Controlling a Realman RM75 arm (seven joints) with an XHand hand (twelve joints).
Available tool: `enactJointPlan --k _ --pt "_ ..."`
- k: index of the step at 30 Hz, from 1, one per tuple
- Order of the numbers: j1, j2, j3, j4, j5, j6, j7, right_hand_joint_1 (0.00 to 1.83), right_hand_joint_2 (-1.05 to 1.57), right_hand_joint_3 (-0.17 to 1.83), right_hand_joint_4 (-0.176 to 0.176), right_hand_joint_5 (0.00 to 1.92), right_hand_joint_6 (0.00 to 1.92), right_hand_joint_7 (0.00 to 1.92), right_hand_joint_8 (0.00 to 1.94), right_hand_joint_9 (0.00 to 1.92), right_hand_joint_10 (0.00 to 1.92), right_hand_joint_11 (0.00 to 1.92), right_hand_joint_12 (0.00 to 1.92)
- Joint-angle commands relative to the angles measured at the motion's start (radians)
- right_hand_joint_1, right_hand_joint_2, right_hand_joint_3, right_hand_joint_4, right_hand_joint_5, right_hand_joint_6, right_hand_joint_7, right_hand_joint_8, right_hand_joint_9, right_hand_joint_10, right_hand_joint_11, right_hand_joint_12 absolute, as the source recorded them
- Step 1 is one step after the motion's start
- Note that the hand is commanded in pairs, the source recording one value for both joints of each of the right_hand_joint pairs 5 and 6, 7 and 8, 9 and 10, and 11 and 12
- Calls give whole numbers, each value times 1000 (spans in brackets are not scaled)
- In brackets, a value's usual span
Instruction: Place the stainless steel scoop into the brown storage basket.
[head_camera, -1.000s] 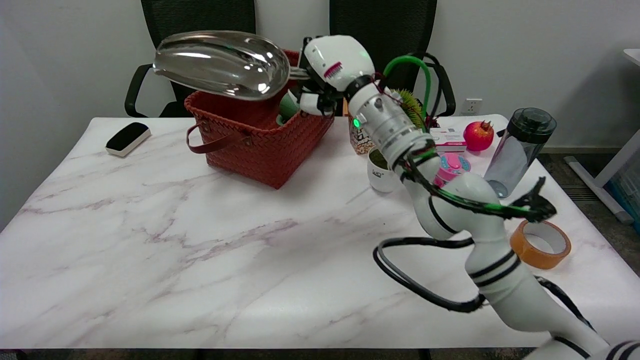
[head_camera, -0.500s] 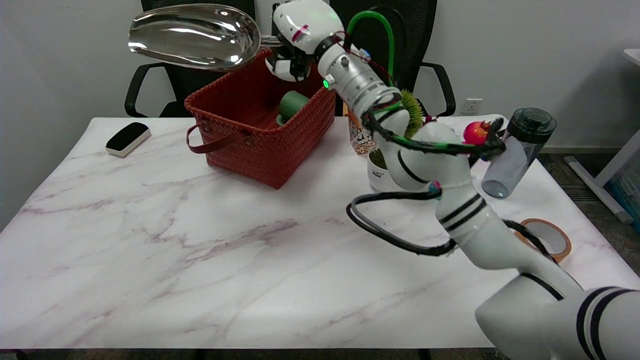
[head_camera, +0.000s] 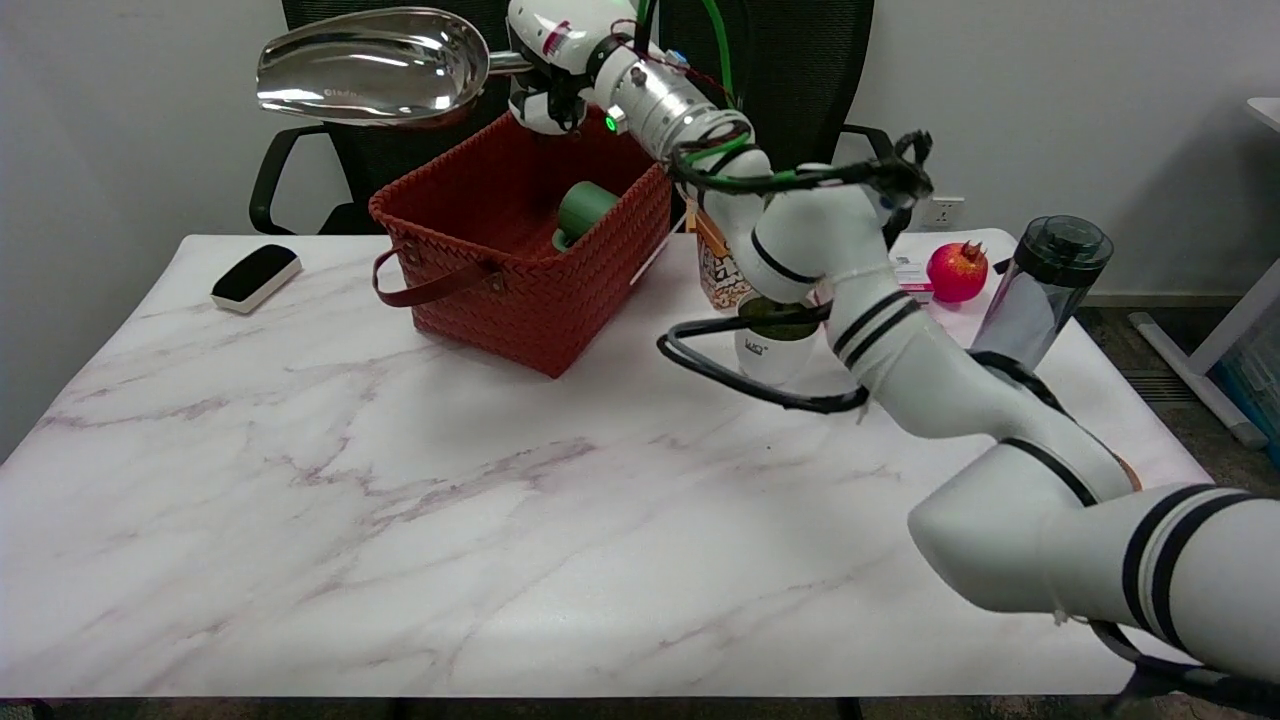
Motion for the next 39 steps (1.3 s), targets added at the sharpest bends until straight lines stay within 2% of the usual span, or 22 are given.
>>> enactJointPlan --k 1,9,21,30,39 --pt "233 -67 -12 -388 -108 -61 -35 946 1421 398 0 1920 1920 1920 1920 1918 1918 1920 1920" --pt "261 -70 20 -501 -116 -44 -111 908 1455 392 0 1920 1920 1920 1920 1920 1920 1920 1920" --pt "304 -86 19 -666 -105 73 -104 887 1492 385 0 1920 1920 1920 1920 1920 1920 1920 1920" --pt "302 -90 5 -682 -60 79 -110 913 1478 393 0 1920 1920 1920 1920 1920 1920 1920 1920" --pt "282 -99 -28 -654 -59 67 -105 847 1571 365 0 1920 1920 1920 1920 1920 1920 1920 1920"
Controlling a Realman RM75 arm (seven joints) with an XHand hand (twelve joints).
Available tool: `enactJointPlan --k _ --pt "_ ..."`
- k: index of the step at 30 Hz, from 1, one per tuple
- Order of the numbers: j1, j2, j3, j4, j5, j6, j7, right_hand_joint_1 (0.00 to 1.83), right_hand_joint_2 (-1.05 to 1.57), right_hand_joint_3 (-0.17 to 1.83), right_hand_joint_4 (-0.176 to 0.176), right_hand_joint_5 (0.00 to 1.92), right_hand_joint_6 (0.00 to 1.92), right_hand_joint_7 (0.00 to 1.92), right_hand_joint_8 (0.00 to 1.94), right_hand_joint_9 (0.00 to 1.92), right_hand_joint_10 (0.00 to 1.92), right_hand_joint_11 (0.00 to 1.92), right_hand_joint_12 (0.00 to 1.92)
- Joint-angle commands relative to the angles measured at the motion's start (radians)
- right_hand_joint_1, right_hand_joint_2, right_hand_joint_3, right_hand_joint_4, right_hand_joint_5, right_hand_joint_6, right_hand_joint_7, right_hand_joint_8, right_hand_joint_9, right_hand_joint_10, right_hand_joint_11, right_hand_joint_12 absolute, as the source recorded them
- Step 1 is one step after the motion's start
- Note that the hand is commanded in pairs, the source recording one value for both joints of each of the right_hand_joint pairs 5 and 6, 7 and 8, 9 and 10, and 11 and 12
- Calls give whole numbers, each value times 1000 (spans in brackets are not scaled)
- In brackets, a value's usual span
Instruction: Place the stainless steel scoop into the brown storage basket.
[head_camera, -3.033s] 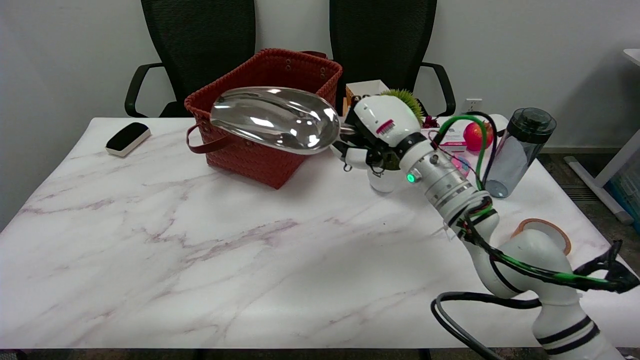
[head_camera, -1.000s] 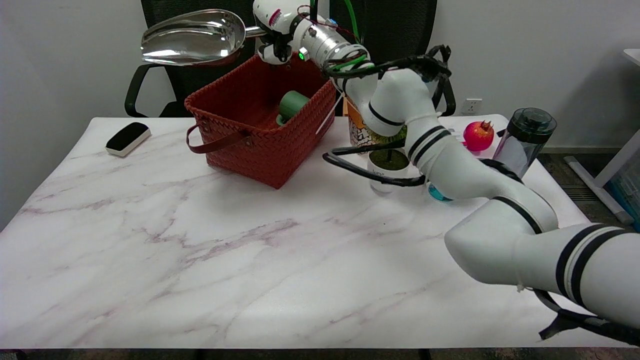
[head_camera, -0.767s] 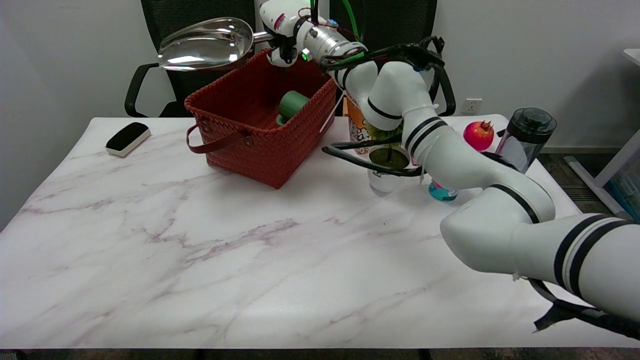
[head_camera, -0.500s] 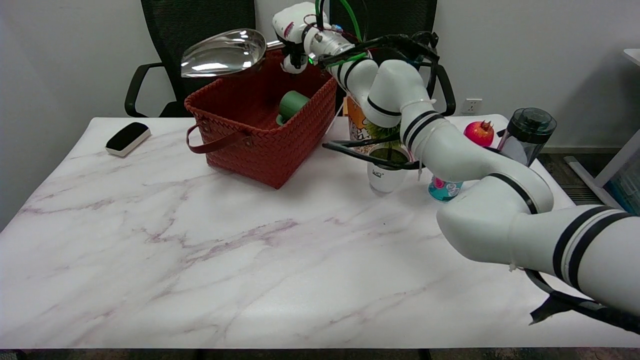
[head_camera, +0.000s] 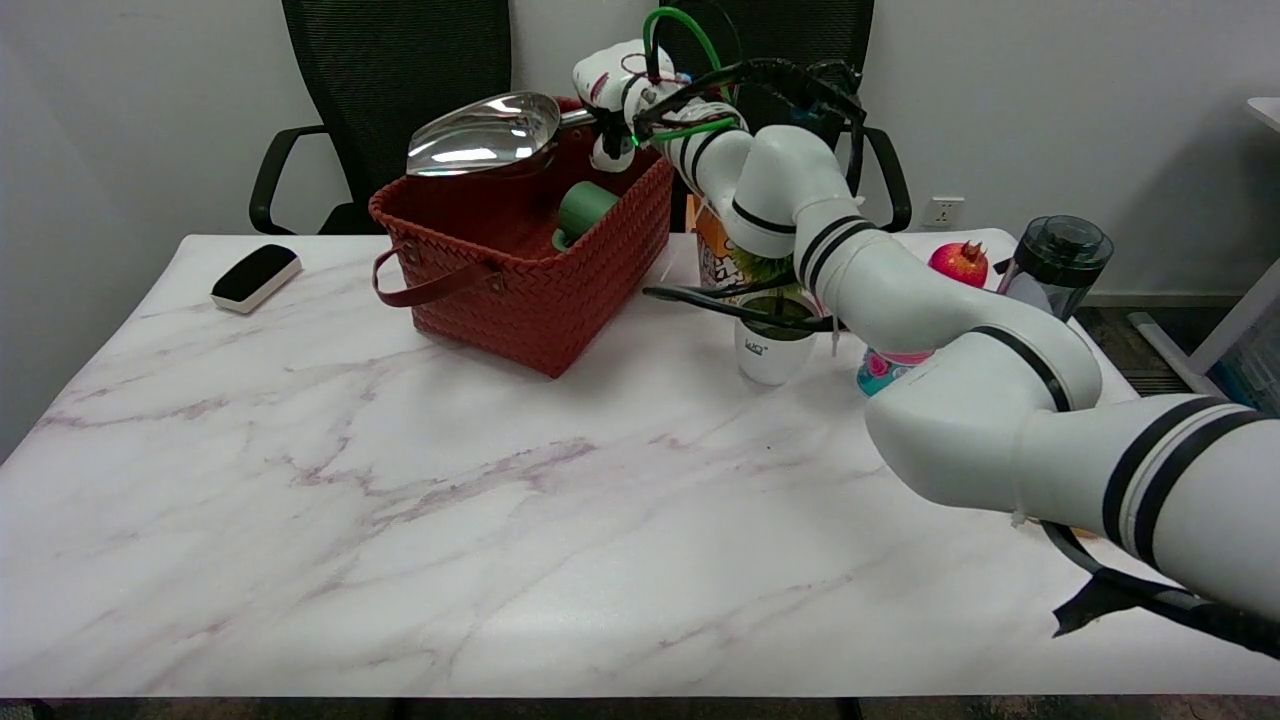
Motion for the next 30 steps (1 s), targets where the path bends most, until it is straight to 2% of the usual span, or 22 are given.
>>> enactJointPlan --k 1,3,4,9,14,16,18,19,20,22,23,24,26,27,29,30 --pt "1 -17 -40 -35 21 16 -5 835 1571 363 0 1920 1920 1920 1920 1920 1920 1920 1920" --pt "-3 -17 -44 -30 21 9 -5 797 1571 364 0 1856 1856 1920 1920 1920 1920 1920 1920" --pt "-4 -18 -46 -28 21 7 -5 757 1571 373 0 1718 1718 1920 1920 1920 1920 1920 1920" --pt "-16 -16 -52 -13 21 3 -6 679 1489 467 0 1391 1391 1920 1920 1862 1862 1920 1920" --pt "-37 -3 -52 38 21 3 -5 732 1102 804 0 1098 1098 1914 1914 1747 1747 1920 1920" --pt "-45 1 -54 57 21 3 -5 756 876 863 0 937 937 1821 1821 1750 1750 1920 1920" --pt "-52 5 -60 76 21 3 -5 932 381 1015 0 635 635 1631 1631 1668 1668 1920 1920" --pt "-54 5 -61 82 21 3 -5 1028 158 1098 0 431 431 1471 1471 1542 1542 1840 1840" --pt "-59 7 -61 94 21 3 -4 1086 16 1135 0 381 381 1370 1370 1368 1368 1735 1735" --pt "-67 11 -61 116 21 1 -3 1146 -153 1158 0 335 335 1156 1156 945 945 1381 1381" --pt "-72 14 -61 132 22 -3 -3 1138 -221 1176 0 275 275 893 893 698 698 1109 1109" --pt "-76 18 -61 145 24 -4 -1 1127 -251 1171 0 242 242 724 724 546 546 896 896" --pt "-81 20 -61 163 25 -4 1 1108 -255 1122 0 212 212 606 606 398 398 653 653" --pt "-83 21 -61 168 25 -4 2 1085 -259 1057 0 171 171 510 510 241 241 376 376" --pt "-88 26 -61 192 25 -5 16 1050 -271 951 0 121 121 390 390 26 26 143 143" --pt "-90 27 -61 200 25 -5 19 1019 -263 859 0 84 84 282 282 4 4 23 23"
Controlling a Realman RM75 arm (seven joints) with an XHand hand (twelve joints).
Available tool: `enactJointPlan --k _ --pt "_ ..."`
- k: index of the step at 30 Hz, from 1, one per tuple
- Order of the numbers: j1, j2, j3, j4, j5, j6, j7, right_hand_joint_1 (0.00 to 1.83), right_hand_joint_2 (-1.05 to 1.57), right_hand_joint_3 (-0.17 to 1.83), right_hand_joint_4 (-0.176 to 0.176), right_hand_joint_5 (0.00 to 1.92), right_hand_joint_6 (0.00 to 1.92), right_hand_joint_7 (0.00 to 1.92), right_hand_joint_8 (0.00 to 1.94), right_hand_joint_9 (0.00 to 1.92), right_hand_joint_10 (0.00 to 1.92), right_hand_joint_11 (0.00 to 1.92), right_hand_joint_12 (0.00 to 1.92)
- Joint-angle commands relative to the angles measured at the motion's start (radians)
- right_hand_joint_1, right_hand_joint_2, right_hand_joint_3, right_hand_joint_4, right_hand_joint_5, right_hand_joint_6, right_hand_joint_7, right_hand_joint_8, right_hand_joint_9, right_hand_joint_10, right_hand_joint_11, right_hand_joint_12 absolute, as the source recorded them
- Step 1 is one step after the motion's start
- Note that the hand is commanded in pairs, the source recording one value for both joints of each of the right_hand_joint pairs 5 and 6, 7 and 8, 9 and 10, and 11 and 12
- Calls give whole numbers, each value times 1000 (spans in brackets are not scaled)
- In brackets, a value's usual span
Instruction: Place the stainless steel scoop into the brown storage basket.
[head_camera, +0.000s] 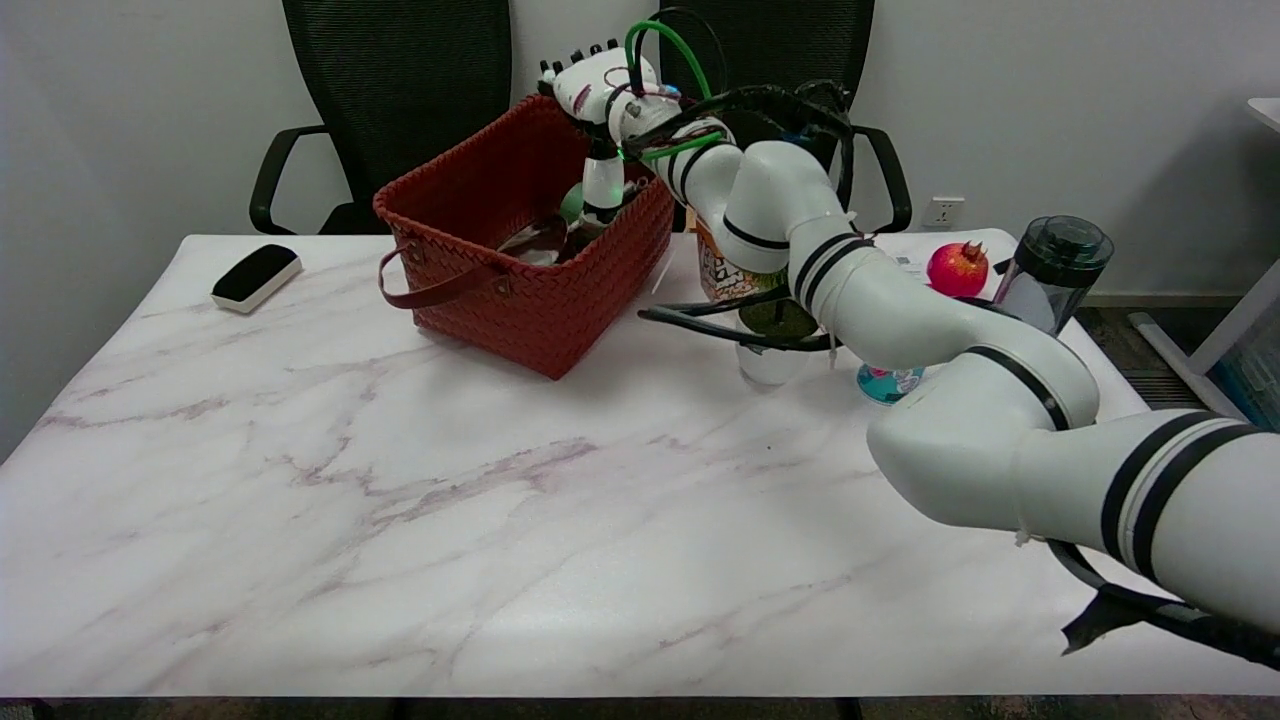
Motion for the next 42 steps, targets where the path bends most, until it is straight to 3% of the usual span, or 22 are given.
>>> enactJointPlan --k 1,3,9,11,12,16,25,33,40,42 --pt "-52 28 -10 150 5 -7 28 953 -249 761 0 44 44 166 166 0 0 0 0" --pt "-56 32 -10 178 5 -7 35 923 -215 589 0 1 1 22 22 0 0 0 0" --pt "-103 66 10 320 5 9 81 753 28 275 0 0 0 0 0 0 0 0 0" --pt "-130 83 29 404 5 33 99 679 232 -8 0 0 0 0 0 0 0 0 0" --pt "-142 91 36 433 4 42 105 587 475 -164 0 0 0 0 0 0 0 0 0" --pt "-236 145 93 637 1 91 170 449 811 -175 0 0 0 0 0 0 0 0 0" --pt "-533 302 239 1056 5 138 557 365 926 -175 0 0 0 0 0 0 0 0 0" --pt "-806 412 337 1238 5 49 963 250 988 -175 0 0 0 0 0 0 0 0 0" --pt "-987 402 416 1355 9 -87 1048 279 986 -175 0 0 0 0 0 0 0 0 0" --pt "-1021 395 440 1351 93 -169 1065 276 982 -175 0 0 0 0 0 0 0 0 0"
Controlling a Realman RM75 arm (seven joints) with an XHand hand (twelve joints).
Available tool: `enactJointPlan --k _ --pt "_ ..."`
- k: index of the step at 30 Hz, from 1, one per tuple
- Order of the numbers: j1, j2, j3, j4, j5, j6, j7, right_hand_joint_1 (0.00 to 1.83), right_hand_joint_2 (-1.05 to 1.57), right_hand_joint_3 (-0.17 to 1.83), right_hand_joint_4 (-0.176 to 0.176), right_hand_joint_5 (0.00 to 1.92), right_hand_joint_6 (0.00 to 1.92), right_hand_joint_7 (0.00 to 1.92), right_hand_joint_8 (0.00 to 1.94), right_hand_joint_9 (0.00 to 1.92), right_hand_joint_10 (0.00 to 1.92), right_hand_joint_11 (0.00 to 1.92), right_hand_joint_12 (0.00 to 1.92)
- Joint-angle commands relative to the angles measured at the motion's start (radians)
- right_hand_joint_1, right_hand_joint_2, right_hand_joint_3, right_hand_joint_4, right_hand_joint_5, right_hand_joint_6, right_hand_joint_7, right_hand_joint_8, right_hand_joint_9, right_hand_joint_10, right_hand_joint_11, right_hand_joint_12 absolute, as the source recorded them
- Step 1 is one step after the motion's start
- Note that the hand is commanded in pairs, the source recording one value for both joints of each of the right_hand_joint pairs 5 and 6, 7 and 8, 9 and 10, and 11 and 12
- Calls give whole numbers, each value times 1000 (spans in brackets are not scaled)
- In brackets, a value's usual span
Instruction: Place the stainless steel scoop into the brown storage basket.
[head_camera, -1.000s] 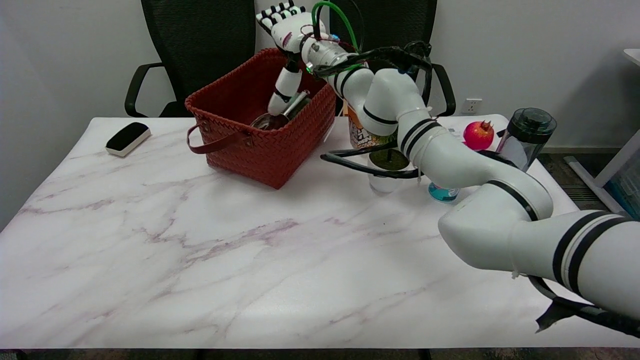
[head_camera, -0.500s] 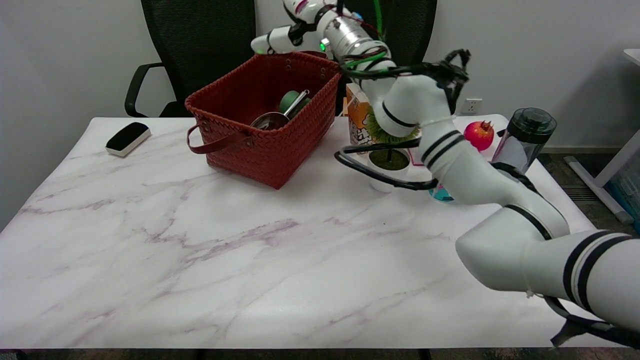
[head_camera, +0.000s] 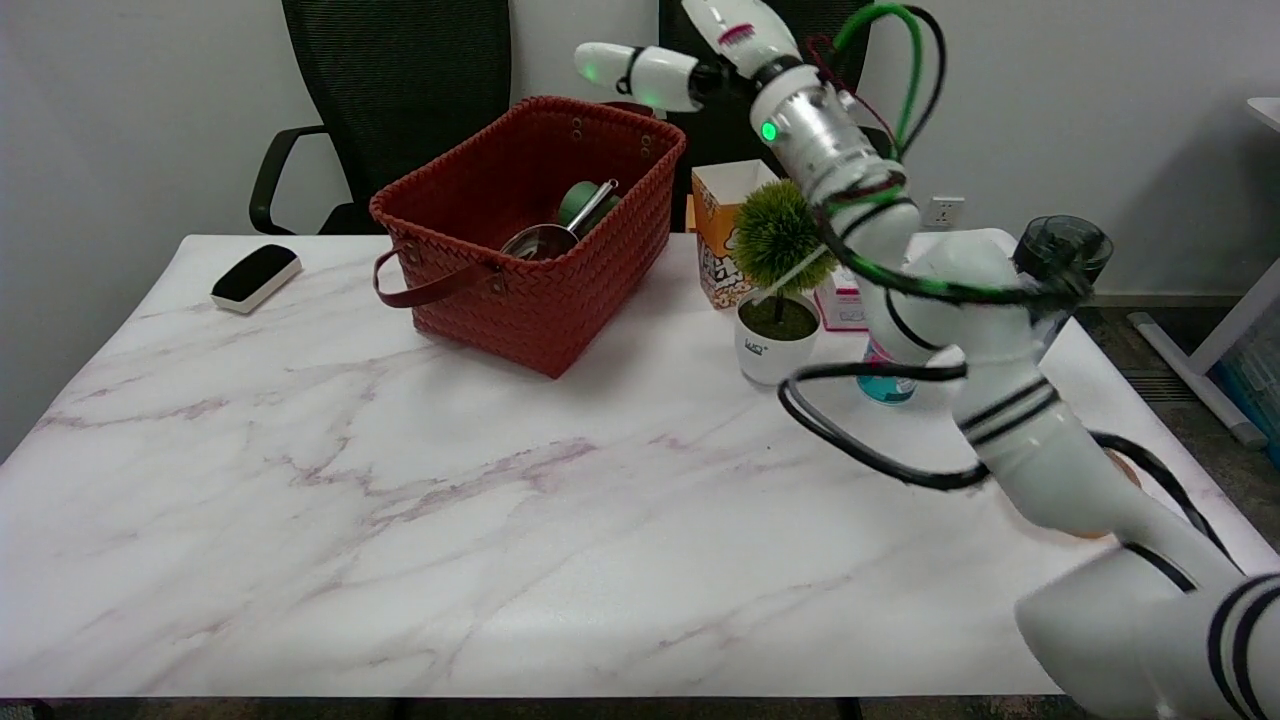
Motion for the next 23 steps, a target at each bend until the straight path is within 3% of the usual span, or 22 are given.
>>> enactJointPlan --k 1,3,23 --pt "-503 127 232 410 137 -254 465 277 979 -175 0 0 0 0 0 0 0 0 0" --pt "-541 121 232 408 217 -268 458 285 975 -175 0 0 0 0 0 0 0 0 0" --pt "-574 55 49 407 280 -141 403 382 1004 -175 0 0 0 0 0 0 0 0 0"
